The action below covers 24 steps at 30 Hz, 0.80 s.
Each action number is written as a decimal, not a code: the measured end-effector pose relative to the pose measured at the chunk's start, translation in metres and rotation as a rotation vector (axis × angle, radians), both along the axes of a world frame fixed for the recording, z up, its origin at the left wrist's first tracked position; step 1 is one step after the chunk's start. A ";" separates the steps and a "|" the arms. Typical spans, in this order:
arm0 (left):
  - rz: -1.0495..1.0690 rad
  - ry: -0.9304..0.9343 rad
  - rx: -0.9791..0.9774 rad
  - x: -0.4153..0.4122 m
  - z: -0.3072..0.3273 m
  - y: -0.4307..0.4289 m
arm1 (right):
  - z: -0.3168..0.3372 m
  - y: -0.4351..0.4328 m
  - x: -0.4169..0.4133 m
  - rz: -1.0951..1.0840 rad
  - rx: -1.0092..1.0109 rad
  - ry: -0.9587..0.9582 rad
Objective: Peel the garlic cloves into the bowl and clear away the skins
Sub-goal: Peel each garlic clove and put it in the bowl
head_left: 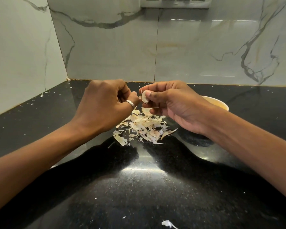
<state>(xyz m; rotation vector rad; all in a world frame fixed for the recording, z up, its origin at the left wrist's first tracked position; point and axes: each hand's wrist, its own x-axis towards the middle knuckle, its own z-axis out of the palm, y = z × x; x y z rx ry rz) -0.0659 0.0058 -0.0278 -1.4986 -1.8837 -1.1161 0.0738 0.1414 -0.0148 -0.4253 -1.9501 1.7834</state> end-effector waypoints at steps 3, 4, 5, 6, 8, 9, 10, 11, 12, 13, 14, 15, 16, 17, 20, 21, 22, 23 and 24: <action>-0.009 0.007 -0.043 -0.001 -0.001 0.001 | -0.001 0.001 0.000 -0.037 0.057 -0.023; -0.018 -0.003 -0.069 -0.001 -0.001 0.001 | -0.001 0.001 -0.001 -0.045 0.070 -0.023; -0.030 -0.013 -0.101 -0.001 -0.001 0.001 | -0.001 0.002 -0.001 -0.048 0.077 -0.018; -0.043 -0.021 -0.131 0.000 -0.002 0.002 | -0.001 0.002 -0.001 -0.048 0.079 -0.008; -0.075 -0.073 -0.172 0.002 -0.004 0.003 | -0.002 0.002 -0.002 -0.047 0.087 0.011; -0.097 -0.129 -0.185 0.003 -0.005 0.003 | -0.002 0.001 -0.003 -0.048 0.099 0.016; -0.121 -0.196 -0.194 0.004 -0.005 0.003 | -0.003 0.001 -0.003 -0.047 0.110 0.020; -0.141 -0.255 -0.197 0.004 -0.005 0.003 | -0.003 0.000 -0.004 -0.042 0.118 0.025; -0.156 -0.302 -0.195 0.004 -0.005 0.003 | -0.003 0.000 -0.004 -0.034 0.124 0.029; -0.165 -0.340 -0.194 0.004 -0.005 0.004 | -0.003 -0.001 -0.004 -0.026 0.129 0.032; -0.172 -0.371 -0.194 0.005 -0.005 0.004 | -0.003 -0.002 -0.004 -0.020 0.135 0.035; -0.172 -0.388 -0.194 0.005 -0.005 0.003 | -0.003 -0.002 -0.004 -0.018 0.142 0.036; -0.167 -0.391 -0.192 0.006 -0.004 0.003 | -0.003 -0.002 -0.003 -0.019 0.154 0.034; -0.158 -0.380 -0.190 0.006 -0.004 0.003 | -0.003 -0.003 -0.003 -0.022 0.170 0.031; -0.126 -0.320 -0.179 0.006 -0.003 0.002 | -0.004 -0.004 -0.003 -0.050 0.258 0.012; -0.120 -0.310 -0.176 0.005 -0.003 0.001 | -0.004 -0.004 -0.003 -0.059 0.296 0.006; -0.114 -0.304 -0.177 0.005 -0.003 0.001 | -0.005 -0.005 -0.003 -0.066 0.333 0.000; -0.109 -0.300 -0.181 0.005 -0.003 0.001 | -0.005 -0.005 -0.003 -0.072 0.366 -0.002; -0.106 -0.304 -0.185 0.006 -0.003 0.000 | -0.005 -0.005 -0.003 -0.074 0.394 -0.002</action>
